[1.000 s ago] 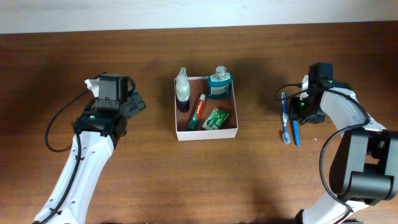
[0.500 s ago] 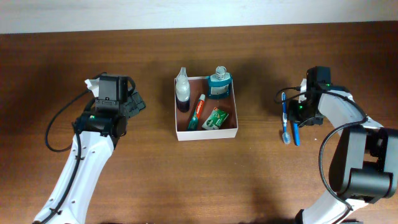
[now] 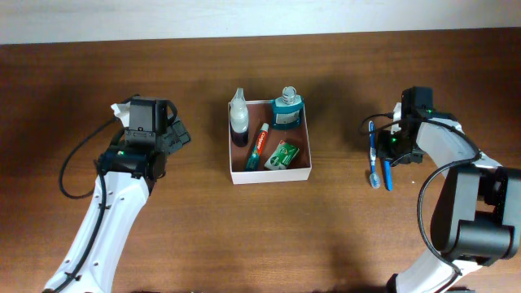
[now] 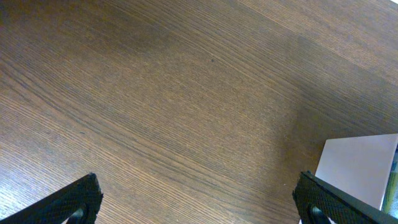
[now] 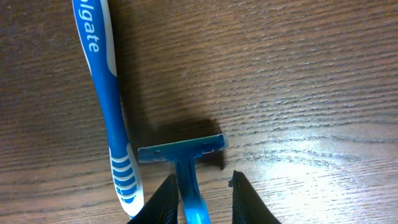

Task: Pack container
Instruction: 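Lower the right gripper onto the blue razor and grasp it, then lift the razor and carry it left over the box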

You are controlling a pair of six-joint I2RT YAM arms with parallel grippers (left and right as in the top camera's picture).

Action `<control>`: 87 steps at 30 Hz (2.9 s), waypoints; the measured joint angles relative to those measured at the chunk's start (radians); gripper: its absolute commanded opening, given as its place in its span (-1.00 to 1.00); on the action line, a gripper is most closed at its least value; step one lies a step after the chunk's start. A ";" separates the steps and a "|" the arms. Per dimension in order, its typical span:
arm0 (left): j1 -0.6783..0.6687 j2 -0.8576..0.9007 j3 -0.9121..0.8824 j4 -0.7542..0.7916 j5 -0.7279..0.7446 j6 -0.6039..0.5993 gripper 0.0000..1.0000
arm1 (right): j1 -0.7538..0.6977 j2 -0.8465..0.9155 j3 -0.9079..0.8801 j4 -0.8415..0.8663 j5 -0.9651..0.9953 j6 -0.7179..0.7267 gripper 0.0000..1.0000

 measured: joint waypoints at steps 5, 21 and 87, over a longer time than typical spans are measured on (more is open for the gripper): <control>0.000 0.000 0.000 0.000 0.000 0.000 0.99 | 0.000 0.013 0.000 0.009 -0.005 0.004 -0.42; 0.000 0.000 0.000 0.000 0.000 0.000 0.99 | 0.000 0.027 0.000 0.012 -0.008 0.000 -0.57; 0.000 0.000 0.000 0.000 0.000 0.000 0.99 | 0.436 0.032 0.470 -0.532 -0.088 0.029 -0.92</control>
